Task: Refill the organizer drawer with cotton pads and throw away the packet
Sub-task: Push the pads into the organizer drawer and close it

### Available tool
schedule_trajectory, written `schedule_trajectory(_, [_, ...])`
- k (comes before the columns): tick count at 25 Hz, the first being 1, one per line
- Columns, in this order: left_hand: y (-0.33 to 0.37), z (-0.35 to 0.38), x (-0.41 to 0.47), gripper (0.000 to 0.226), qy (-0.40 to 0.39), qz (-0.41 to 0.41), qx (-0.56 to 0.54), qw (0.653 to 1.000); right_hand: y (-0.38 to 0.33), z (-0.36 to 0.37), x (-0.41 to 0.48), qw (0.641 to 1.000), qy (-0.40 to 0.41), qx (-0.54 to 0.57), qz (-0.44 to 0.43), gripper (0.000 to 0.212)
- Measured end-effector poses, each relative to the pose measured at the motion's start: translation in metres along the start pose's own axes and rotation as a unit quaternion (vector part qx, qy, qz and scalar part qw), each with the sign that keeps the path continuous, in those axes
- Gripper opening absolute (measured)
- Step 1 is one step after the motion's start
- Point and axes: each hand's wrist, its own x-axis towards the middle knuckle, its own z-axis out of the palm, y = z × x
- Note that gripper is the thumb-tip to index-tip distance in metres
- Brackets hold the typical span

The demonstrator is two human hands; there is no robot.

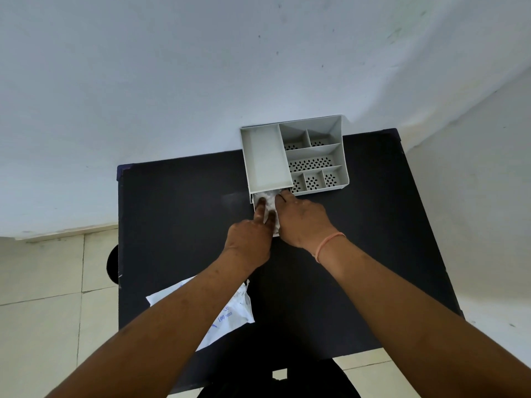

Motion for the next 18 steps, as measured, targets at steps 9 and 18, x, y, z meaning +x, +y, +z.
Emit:
schedule_trajectory(9, [0.000, 0.012, -0.010, 0.062, 0.062, 0.040, 0.008, 0.997, -0.001, 0.010, 0.015, 0.998, 0.005, -0.055, 0.012, 0.063])
schedule_trajectory(18, [0.003, 0.012, -0.010, 0.062, 0.081, 0.022, -0.013, 0.996, 0.016, -0.006, 0.030, 0.995, -0.093, -0.014, -0.044, 0.075])
